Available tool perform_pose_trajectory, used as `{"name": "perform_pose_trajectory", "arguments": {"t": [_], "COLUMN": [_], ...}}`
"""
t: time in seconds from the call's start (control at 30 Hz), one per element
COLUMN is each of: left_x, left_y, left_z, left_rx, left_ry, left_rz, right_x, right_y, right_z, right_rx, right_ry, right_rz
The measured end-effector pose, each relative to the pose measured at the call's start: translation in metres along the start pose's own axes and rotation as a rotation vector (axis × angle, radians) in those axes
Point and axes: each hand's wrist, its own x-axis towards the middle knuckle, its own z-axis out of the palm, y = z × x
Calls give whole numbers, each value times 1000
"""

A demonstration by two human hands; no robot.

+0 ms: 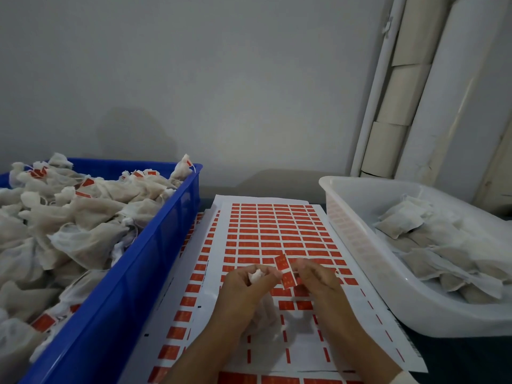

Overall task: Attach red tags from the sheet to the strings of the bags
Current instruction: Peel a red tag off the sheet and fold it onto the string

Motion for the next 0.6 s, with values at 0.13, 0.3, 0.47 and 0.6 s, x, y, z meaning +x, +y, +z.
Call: {"name": "perform_pose_trajectory", "arguments": {"t": [0.13, 0.3, 0.47, 0.6], "left_x": [0, 1, -1, -1], "left_y": [-1, 0, -1, 0], "left_z": [1, 3, 3, 3], "left_rx": [11, 45, 44, 37], "left_ry": [-6, 40, 39, 44], "left_rz": [-2, -5, 0, -10], "right_x": [2, 5, 5, 5], "right_y": [1, 5, 8, 8], "right_z": [-2, -3, -2, -3], "right_rx": [-23, -30, -66, -77], "right_ry": [9, 89, 138, 158], "right_rz": [-98, -207, -288, -330]}}
